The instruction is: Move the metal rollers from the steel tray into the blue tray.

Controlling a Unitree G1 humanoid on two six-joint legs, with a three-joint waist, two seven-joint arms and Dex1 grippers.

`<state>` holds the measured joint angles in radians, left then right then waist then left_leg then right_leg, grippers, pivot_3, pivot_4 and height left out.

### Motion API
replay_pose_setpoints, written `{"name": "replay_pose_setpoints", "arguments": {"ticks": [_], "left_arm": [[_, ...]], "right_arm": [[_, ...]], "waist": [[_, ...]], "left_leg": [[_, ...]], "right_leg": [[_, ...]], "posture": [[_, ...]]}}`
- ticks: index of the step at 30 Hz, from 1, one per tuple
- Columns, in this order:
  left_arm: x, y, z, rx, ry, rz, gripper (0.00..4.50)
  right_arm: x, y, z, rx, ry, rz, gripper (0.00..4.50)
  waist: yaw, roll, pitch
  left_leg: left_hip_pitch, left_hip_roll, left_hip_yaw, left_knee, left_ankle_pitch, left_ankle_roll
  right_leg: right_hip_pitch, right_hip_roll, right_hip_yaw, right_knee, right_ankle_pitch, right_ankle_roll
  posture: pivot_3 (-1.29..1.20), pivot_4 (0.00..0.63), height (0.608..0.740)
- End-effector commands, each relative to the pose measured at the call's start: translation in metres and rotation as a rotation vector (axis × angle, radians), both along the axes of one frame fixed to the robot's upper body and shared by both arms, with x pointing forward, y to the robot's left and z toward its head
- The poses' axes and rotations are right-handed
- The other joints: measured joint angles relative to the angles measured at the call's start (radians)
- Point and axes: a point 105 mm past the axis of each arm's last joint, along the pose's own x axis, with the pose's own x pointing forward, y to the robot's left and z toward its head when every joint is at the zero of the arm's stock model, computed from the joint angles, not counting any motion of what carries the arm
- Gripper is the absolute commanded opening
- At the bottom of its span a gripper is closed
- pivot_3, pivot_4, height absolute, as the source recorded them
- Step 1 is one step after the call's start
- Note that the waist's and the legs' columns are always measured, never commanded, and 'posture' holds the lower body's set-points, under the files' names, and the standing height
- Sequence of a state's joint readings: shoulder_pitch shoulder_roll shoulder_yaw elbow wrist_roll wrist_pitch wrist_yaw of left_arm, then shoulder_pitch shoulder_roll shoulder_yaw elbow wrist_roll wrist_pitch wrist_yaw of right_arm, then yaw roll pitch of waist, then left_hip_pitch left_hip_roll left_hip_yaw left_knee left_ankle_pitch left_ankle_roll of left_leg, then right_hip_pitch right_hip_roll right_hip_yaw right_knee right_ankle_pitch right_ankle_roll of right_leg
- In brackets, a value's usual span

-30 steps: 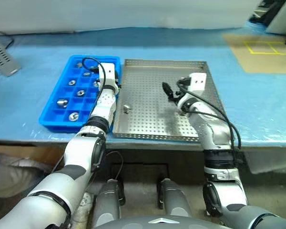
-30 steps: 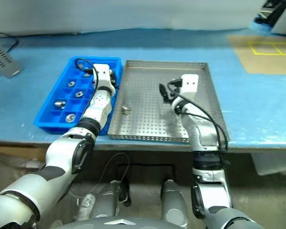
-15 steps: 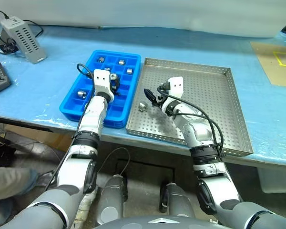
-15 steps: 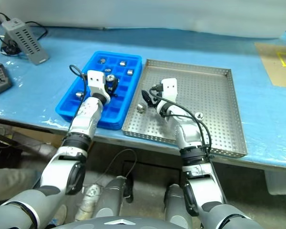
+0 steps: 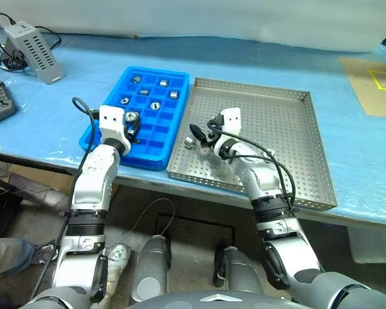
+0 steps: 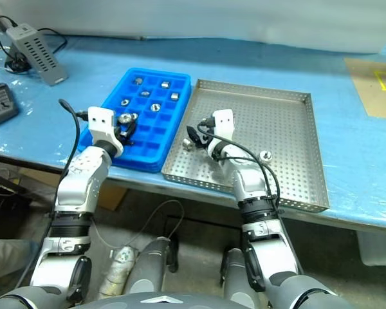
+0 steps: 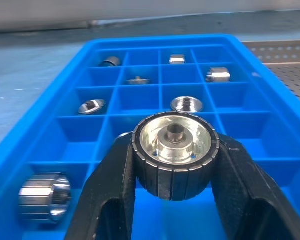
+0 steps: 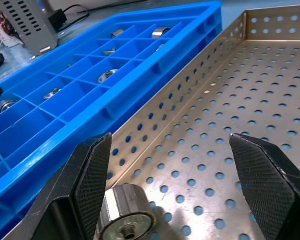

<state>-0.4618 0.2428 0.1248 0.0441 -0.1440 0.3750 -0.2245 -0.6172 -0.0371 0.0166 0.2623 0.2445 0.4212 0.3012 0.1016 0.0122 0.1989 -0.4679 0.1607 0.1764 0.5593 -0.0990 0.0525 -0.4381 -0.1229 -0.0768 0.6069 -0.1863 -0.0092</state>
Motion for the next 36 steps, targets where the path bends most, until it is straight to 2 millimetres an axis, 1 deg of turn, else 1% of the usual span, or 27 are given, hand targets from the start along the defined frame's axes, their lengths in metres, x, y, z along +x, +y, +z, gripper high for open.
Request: {"name": "replay_pose_setpoints", "arguments": {"ticks": [1, 7, 9, 10, 11, 13, 14, 15, 17, 18, 21, 23, 24, 26, 27, 29, 33, 36], "left_arm": [[-0.003, -0.008, 0.017, -0.006, -0.049, -0.038, 1.71], [-0.001, -0.006, 0.01, -0.017, -0.006, -0.017, 1.71], [0.0, -0.006, 0.008, -0.023, 0.001, -0.023, 2.43], [0.0, -0.005, 0.009, -0.024, 0.0, -0.018, 2.64], [0.001, -0.004, 0.009, -0.024, -0.001, -0.013, 2.96], [0.004, -0.005, 0.014, -0.032, -0.012, -0.018, 3.61], [0.005, -0.009, 0.019, -0.052, -0.026, -0.047, 3.86], [0.006, -0.015, 0.024, -0.067, -0.042, -0.093, 3.86], [0.005, -0.034, 0.038, -0.061, -0.093, -0.258, 3.86], [0.005, -0.04, 0.045, -0.052, -0.114, -0.323, 3.86], [0.011, -0.042, 0.063, -0.082, -0.149, -0.413, 3.86], [0.016, -0.043, 0.07, -0.053, -0.174, -0.452, 3.86], [0.019, -0.043, 0.073, -0.041, -0.184, -0.459, 3.86], [0.027, -0.035, 0.081, -0.07, -0.203, -0.43, 3.86], [0.033, -0.029, 0.085, -0.075, -0.214, -0.39, 3.86], [0.041, -0.019, 0.09, -0.079, -0.232, -0.321, 3.86], [0.046, -0.015, 0.088, -0.052, -0.243, -0.294, 3.86], [0.046, -0.016, 0.086, -0.056, -0.245, -0.288, 3.86]], "right_arm": [[0.002, 0.004, 0.018, 0.006, -0.069, 0.016, 3.92], [0.001, -0.001, 0.017, 0.003, -0.068, 0.006, 3.92], [0.001, -0.002, 0.017, 0.004, -0.069, 0.0, 3.92], [0.001, -0.003, 0.017, 0.004, -0.07, -0.004, 3.92], [0.002, -0.003, 0.017, 0.005, -0.071, -0.007, 3.92], [0.002, -0.005, 0.018, 0.007, -0.072, -0.016, 3.92], [0.001, -0.006, 0.018, 0.009, -0.072, -0.02, 3.92], [0.001, -0.007, 0.018, 0.011, -0.073, -0.023, 3.92], [0.001, -0.009, 0.02, 0.016, -0.08, -0.03, 3.92], [0.0, -0.01, 0.021, 0.023, -0.085, -0.029, 3.92], [-0.005, -0.012, 0.027, 0.046, -0.105, -0.01, 3.92], [-0.009, -0.013, 0.031, 0.051, -0.127, 0.024, 3.92], [-0.013, -0.012, 0.034, 0.048, -0.141, 0.05, 3.92], [-0.02, -0.009, 0.039, 0.031, -0.164, 0.105, 3.92], [-0.023, -0.007, 0.04, 0.016, -0.17, 0.129, 3.92], [-0.025, -0.005, 0.04, -0.027, -0.177, 0.161, 3.92], [-0.022, -0.002, 0.023, -0.214, -0.166, 0.164, 3.92], [-0.023, 0.003, 0.016, -0.235, -0.138, 0.189, 3.92]], "waist": [[0.0, 0.0, 0.0], [-0.002, 0.0, 0.0], [-0.002, 0.0, 0.0], [-0.002, 0.0, 0.0], [-0.002, 0.0, 0.0], [-0.002, 0.0, 0.0], [-0.002, 0.0, 0.0], [-0.002, 0.0, 0.0], [-0.002, 0.0, 0.0], [-0.002, 0.0, 0.0], [-0.003, 0.0, 0.0], [-0.005, 0.0, 0.0], [-0.004, 0.0, 0.0], [-0.004, 0.0, 0.0], [-0.005, 0.0, 0.0], [-0.007, 0.0, 0.0], [-0.006, 0.0, 0.0], [-0.005, 0.0, 0.0]], "left_leg": [[0.0, 0.0, 0.0, 0.0, 0.0, 0.0], [0.001, 0.0, 0.0, -0.002, 0.001, -0.002], [0.001, 0.0, 0.0, -0.003, 0.002, -0.003], [0.001, 0.0, 0.0, -0.003, 0.002, -0.003], [0.001, 0.0, 0.0, -0.003, 0.002, -0.003], [0.001, 0.0, 0.0, -0.003, 0.002, -0.003], [0.001, 0.0, 0.0, -0.003, 0.002, -0.003], [0.001, 0.0, 0.0, -0.003, 0.002, -0.003], [0.001, 0.0, 0.0, -0.003, 0.002, -0.003], [0.001, 0.0, 0.0, -0.003, 0.002, -0.003], [0.001, 0.0, 0.0, -0.003, 0.003, -0.005], [0.002, 0.0, 0.0, -0.005, 0.004, -0.006], [0.003, 0.0, 0.0, -0.005, 0.004, -0.007], [0.006, -0.001, 0.001, -0.008, 0.004, -0.007], [0.007, -0.001, 0.001, -0.01, 0.005, -0.007], [0.008, -0.001, 0.001, -0.011, 0.005, -0.008], [0.01, 0.001, 0.001, -0.011, 0.006, -0.008], [0.01, 0.002, 0.001, -0.011, 0.006, -0.008]], "right_leg": [[0.0, 0.0, 0.0, 0.0, 0.0, 0.0], [-0.001, 0.0, 0.0, 0.0, 0.001, -0.001], [-0.001, 0.001, 0.0, 0.0, 0.004, -0.006], [-0.001, 0.001, 0.0, 0.0, 0.004, -0.007], [-0.001, 0.001, 0.0, -0.001, 0.004, -0.007], [-0.001, 0.001, 0.0, -0.001, 0.004, -0.007], [-0.001, 0.001, 0.0, -0.001, 0.004, -0.007], [-0.001, 0.001, 0.0, -0.001, 0.004, -0.007], [-0.001, 0.001, 0.0, 0.0, 0.004, -0.007], [-0.001, 0.001, 0.0, 0.0, 0.004, -0.007], [-0.001, 0.001, 0.0, 0.0, 0.004, -0.007], [-0.001, 0.001, 0.0, 0.0, 0.004, -0.008], [0.0, 0.001, 0.001, 0.0, 0.004, -0.008], [0.0, 0.001, 0.002, 0.0, 0.004, -0.008], [0.001, 0.001, 0.002, 0.0, 0.004, -0.008], [0.001, 0.002, 0.003, -0.001, 0.004, -0.008], [0.002, 0.005, 0.004, -0.001, 0.004, -0.01], [0.001, 0.006, 0.005, -0.001, 0.003, -0.011]], "posture": [[0.13, 0.15, 0.74], [0.11, 0.15, 0.74], [0.11, 0.15, 0.74], [0.1, 0.15, 0.74], [0.1, 0.15, 0.74], [0.09, 0.15, 0.74], [0.09, 0.15, 0.74], [0.09, 0.15, 0.74], [0.07, 0.15, 0.74], [0.07, 0.15, 0.74], [0.05, 0.15, 0.74], [0.05, 0.15, 0.74], [0.05, 0.15, 0.74], [0.05, 0.15, 0.74], [0.0, 0.15, 0.74], [0.0, 0.15, 0.74], [0.01, 0.15, 0.74], [0.02, 0.15, 0.74]]}}
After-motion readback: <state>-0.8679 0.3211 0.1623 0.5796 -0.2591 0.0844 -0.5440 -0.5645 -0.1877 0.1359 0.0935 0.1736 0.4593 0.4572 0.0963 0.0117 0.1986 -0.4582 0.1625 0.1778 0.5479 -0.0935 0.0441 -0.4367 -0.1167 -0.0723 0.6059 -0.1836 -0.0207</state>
